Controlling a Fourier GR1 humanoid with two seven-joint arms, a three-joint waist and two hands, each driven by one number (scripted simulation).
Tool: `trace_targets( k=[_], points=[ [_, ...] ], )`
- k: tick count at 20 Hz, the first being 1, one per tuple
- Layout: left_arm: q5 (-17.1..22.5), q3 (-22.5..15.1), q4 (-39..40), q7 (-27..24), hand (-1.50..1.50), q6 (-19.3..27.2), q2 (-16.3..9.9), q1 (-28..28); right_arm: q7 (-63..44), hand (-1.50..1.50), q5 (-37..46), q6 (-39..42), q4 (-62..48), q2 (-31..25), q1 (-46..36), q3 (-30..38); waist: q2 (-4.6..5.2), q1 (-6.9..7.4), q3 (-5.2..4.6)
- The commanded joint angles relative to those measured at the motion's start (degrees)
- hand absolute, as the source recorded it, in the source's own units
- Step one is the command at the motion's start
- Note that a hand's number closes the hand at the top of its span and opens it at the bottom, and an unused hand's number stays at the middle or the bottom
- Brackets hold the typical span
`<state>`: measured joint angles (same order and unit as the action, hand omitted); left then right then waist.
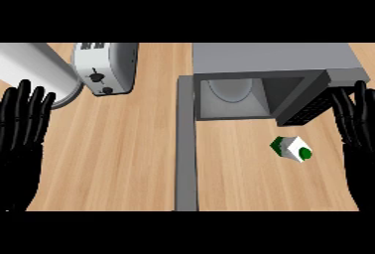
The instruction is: Pick up the milk, place it into the microwave and close the microwave
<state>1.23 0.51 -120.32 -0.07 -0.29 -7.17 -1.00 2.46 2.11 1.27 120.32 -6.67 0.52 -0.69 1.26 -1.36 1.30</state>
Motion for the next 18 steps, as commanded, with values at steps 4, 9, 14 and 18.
trace_targets(
  k=[4,9,14,18],
  points=[
    [3.5,2.1,0.6,3.6,-1.5,-2.7,-2.7,2.6,18.0,-1.5,-13.8,15.5,0.6,-5.9,10.0,5.7,-1.4,0.01,-1.11],
    [18.1,7.0,1.9,4.3,-1.5,-6.6,-1.3,-0.1,23.8,-1.5,-23.9,30.0,0.0,-12.1,13.7,7.7,-1.56,0.47,-1.23],
    [29.4,13.4,-5.1,10.1,-1.5,-11.1,-5.8,-5.6,35.4,-1.5,-21.3,37.3,-5.9,-11.4,21.1,13.3,-1.48,1.31,-1.26],
    [31.6,15.0,-7.6,10.5,-1.5,-12.6,-6.0,-9.3,38.9,-1.5,-24.0,41.4,-10.6,-15.3,23.6,21.5,-1.47,1.2,-1.24]
  ],
)
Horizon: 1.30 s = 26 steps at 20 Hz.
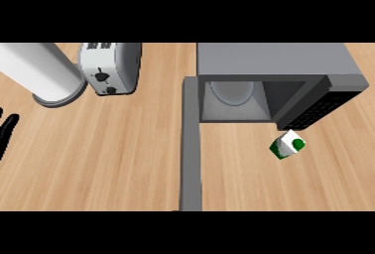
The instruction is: Pick up the milk, place it into the microwave and close the microwave
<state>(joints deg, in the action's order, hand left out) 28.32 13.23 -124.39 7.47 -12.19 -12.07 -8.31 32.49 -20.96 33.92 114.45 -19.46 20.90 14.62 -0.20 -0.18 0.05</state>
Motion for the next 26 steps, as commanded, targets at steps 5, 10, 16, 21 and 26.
trace_targets(
  k=[5,10,16,21,26],
  points=[
    [14.9,10.0,-7.7,4.3,-1.5,-6.5,-3.3,-10.0,5.6,-1.5,4.4,3.6,-5.2,0.0,-0.8,1.8,-0.01,0.8,-0.05],
    [13.5,10.7,-7.7,2.0,-1.5,-9.6,0.4,-12.8,8.4,-1.5,12.2,-0.4,-13.2,2.8,-4.8,-1.6,0.1,0.71,-0.05],
    [19.3,16.1,-8.1,4.1,-1.5,-10.8,-2.8,-12.5,18.6,-1.5,21.7,-7.4,-33.0,4.3,-11.7,-3.1,0.21,0.96,0.02],
    [22.1,18.3,-10.2,4.7,-1.5,-12.9,-0.9,-16.3,22.5,-1.5,22.2,-8.9,-48.9,0.0,-20.9,-1.1,0.22,1.27,0.03],
    [27.6,22.4,-7.8,7.5,-1.5,-11.1,-5.6,-13.7,29.5,-1.5,26.2,-12.5,-62.2,-0.2,-25.2,-3.0,0.32,1.24,0.08]
  ],
)
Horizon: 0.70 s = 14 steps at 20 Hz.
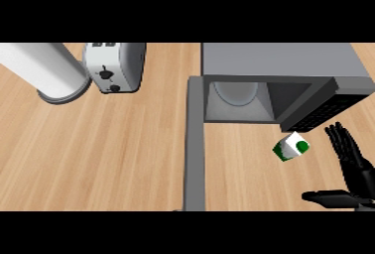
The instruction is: Pick up the milk, place it into the microwave and close the microwave
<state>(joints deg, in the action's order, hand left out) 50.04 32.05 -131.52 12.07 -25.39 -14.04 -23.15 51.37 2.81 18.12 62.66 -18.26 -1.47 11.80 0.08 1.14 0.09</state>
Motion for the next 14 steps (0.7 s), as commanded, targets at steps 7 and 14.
trace_targets(
  k=[7,14],
  points=[
    [5.2,5.0,1.6,-0.2,-1.5,-5.7,0.1,-3.7,19.0,-1.5,7.1,-4.7,-26.0,-0.4,-10.0,-1.8,0.26,1.29,0.15],
    [4.4,4.6,0.6,-0.2,-1.5,-6.3,1.4,-3.0,21.7,-1.5,8.3,-5.2,-34.1,-2.5,-15.4,-1.6,0.55,1.25,0.25]
  ],
)
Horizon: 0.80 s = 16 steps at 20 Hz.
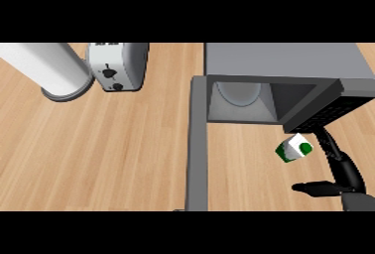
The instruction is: Pick up the milk, place it into the microwave and close the microwave
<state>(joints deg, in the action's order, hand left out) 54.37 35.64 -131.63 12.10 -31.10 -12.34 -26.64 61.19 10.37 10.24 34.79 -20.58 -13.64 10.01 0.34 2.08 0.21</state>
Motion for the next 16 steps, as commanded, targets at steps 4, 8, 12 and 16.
trace_targets(
  k=[4,8,12,16],
  points=[
    [0.8,-0.6,-0.6,0.6,-1.5,-0.5,0.9,-0.2,12.7,-1.5,0.7,3.4,-8.3,0.6,-4.3,-0.6,0.53,0.7,0.25],
    [1.2,0.6,1.5,0.0,-1.5,-1.8,0.2,0.4,14.1,-1.5,0.4,2.3,-9.5,2.1,-4.6,-1.0,0.5,0.59,0.22],
    [2.4,-0.5,-1.3,1.6,-1.5,-0.2,0.9,-0.8,13.7,-1.5,-0.8,5.9,-9.1,1.8,-5.2,-1.8,0.46,0.65,0.27],
    [3.6,0.3,-0.6,1.3,-1.5,-1.7,-0.1,-0.9,11.0,1.5,-2.3,7.4,-9.5,3.1,-6.5,-2.4,0.56,1.75,0.32]
  ],
)
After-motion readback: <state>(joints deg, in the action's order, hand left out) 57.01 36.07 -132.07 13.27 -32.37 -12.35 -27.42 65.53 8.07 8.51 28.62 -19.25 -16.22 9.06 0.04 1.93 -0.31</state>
